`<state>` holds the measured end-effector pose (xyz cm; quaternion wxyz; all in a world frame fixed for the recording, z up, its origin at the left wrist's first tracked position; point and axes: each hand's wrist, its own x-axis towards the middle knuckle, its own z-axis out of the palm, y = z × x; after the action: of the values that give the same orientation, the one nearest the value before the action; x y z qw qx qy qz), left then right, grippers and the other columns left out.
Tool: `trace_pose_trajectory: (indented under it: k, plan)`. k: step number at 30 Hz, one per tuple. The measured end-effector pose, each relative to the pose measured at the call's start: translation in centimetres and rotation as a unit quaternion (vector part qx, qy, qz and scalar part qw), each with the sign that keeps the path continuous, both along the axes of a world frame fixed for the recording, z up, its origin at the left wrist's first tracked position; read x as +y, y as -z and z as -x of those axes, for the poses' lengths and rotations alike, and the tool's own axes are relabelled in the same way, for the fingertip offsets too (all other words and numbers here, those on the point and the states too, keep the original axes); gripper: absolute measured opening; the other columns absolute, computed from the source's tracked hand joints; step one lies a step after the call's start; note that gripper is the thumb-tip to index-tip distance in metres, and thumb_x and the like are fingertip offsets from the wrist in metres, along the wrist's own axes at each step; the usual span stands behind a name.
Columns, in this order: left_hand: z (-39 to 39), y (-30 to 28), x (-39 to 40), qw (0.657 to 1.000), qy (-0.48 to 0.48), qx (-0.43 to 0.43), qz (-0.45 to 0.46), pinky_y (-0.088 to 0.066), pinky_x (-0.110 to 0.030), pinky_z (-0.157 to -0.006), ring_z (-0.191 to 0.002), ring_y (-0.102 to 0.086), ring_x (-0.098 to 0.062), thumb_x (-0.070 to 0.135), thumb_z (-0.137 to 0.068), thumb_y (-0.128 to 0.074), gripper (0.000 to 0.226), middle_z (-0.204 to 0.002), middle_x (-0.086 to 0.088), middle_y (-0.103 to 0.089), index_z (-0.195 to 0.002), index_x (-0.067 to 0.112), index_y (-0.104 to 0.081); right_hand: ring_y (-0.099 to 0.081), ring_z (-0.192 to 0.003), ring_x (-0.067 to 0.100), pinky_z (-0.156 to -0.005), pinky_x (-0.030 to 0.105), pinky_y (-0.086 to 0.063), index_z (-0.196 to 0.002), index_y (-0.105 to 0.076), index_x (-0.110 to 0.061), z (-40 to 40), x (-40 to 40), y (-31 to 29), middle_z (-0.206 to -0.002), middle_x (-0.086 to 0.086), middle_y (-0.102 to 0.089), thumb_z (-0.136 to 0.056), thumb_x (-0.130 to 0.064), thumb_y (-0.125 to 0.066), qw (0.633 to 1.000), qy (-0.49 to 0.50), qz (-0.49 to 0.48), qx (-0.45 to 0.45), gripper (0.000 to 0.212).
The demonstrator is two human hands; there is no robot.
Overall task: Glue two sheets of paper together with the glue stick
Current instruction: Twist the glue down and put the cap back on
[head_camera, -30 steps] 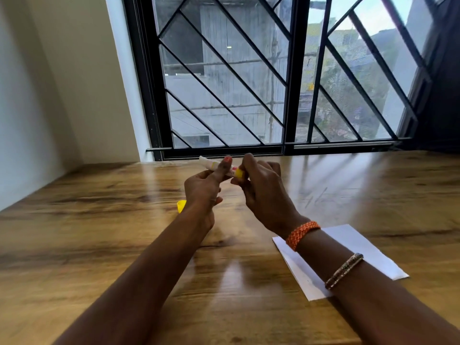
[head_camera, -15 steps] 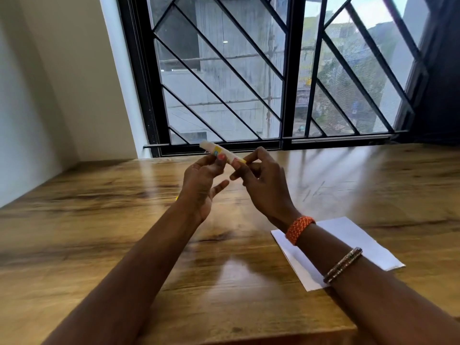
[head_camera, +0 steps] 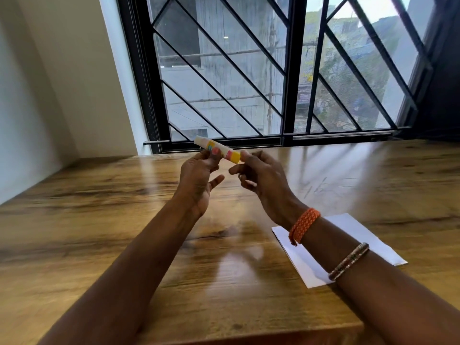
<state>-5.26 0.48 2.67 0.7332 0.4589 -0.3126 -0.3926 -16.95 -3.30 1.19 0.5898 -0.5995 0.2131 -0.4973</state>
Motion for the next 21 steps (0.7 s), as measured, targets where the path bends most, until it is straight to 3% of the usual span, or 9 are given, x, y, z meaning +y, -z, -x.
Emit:
trace_pose_trajectory:
  k: [4,7,10,12,14,16,18,19,21]
  plan:
    - [-0.4,-0.1,0.1,1.000,0.010,-0.016,-0.006,-0.045,-0.029,-0.069,-0.098,-0.048,-0.014,0.018,-0.091,-0.054,0.034,-0.103,0.001,-0.060,-0.123,0.007,-0.056,-0.053,-0.059,0.007,-0.061,0.022,-0.045,-0.089,-0.054,-0.016,0.4,-0.6,-0.1,-0.073,0.001,-0.070,-0.093,-0.024,-0.055,0.998,-0.041,-0.056,-0.008,0.009]
    - [-0.3,-0.2,0.2,0.999,0.014,-0.033,-0.003,-0.045,-0.029,-0.068,-0.091,-0.049,-0.012,0.019,-0.091,-0.054,0.035,-0.097,0.003,-0.059,-0.124,0.007,-0.055,-0.054,-0.063,0.007,-0.059,0.020,-0.045,-0.098,-0.054,-0.018,0.4,-0.7,-0.2,-0.080,0.001,-0.069,-0.091,-0.034,-0.057,0.997,-0.037,-0.047,0.039,0.017]
    - [-0.3,0.0,0.2,0.998,0.019,-0.063,-0.006,-0.046,-0.029,-0.069,-0.090,-0.050,-0.010,0.018,-0.091,-0.054,0.030,-0.096,0.004,-0.061,-0.120,0.009,-0.056,-0.054,-0.063,0.009,-0.061,0.022,-0.046,-0.093,-0.054,-0.017,0.5,-0.6,0.1,-0.080,0.003,-0.069,-0.093,-0.025,-0.057,0.996,-0.061,-0.054,0.017,0.009]
    - [-0.3,0.1,0.1,0.996,0.007,-0.082,-0.014,-0.046,-0.029,-0.069,-0.089,-0.050,-0.010,0.020,-0.091,-0.055,0.022,-0.095,0.004,-0.061,-0.111,0.012,-0.059,-0.055,-0.062,0.008,-0.061,0.023,-0.047,-0.088,-0.052,-0.016,0.4,-0.6,0.2,-0.079,0.006,-0.068,-0.092,-0.020,-0.058,0.998,-0.061,-0.033,0.010,0.008]
    - [-0.2,0.3,0.0,0.996,-0.009,-0.089,-0.027,-0.045,-0.028,-0.068,-0.087,-0.049,-0.012,0.022,-0.090,-0.058,0.013,-0.094,0.004,-0.060,-0.101,0.015,-0.061,-0.056,-0.065,0.006,-0.062,0.022,-0.048,-0.083,-0.050,-0.017,0.3,-0.5,0.2,-0.080,0.008,-0.066,-0.088,-0.015,-0.063,0.997,-0.001,0.064,0.042,0.014]
    - [0.2,0.4,-0.2,0.996,-0.023,-0.083,-0.036,-0.045,-0.028,-0.067,-0.087,-0.048,-0.014,0.024,-0.089,-0.060,0.012,-0.090,0.003,-0.059,-0.097,0.015,-0.061,-0.051,-0.064,0.001,-0.060,0.016,-0.045,-0.081,-0.048,-0.017,0.2,-0.7,0.3,-0.078,0.000,-0.061,-0.083,-0.010,-0.068,0.951,0.123,0.263,0.110,0.021]
    - [0.6,0.5,-0.1,0.997,-0.020,-0.067,-0.035,-0.046,-0.029,-0.068,-0.087,-0.048,-0.015,0.027,-0.088,-0.059,0.015,-0.088,0.003,-0.059,-0.094,0.014,-0.061,-0.045,-0.063,0.002,-0.059,0.022,-0.042,-0.082,-0.049,-0.017,0.3,-1.0,0.3,-0.074,-0.009,-0.054,-0.079,-0.012,-0.069,0.864,0.217,0.426,0.157,0.021]
    - [0.8,0.5,-0.1,0.998,-0.012,-0.059,-0.032,-0.046,-0.029,-0.069,-0.088,-0.048,-0.015,0.029,-0.089,-0.058,0.016,-0.090,0.002,-0.060,-0.094,0.014,-0.062,-0.043,-0.063,0.001,-0.061,0.026,-0.041,-0.083,-0.049,-0.017,0.4,-1.1,0.3,-0.074,-0.011,-0.053,-0.079,-0.015,-0.068,0.835,0.243,0.464,0.166,0.019]
    - [1.0,0.6,-0.1,0.999,0.006,-0.048,-0.025,-0.048,-0.031,-0.074,-0.093,-0.051,-0.017,0.031,-0.089,-0.058,0.022,-0.100,-0.003,-0.063,-0.098,0.011,-0.063,-0.043,-0.062,-0.002,-0.061,0.032,-0.042,-0.084,-0.050,-0.017,0.5,-1.2,0.3,-0.073,-0.012,-0.052,-0.079,-0.017,-0.067,0.820,0.261,0.480,0.170,0.017]
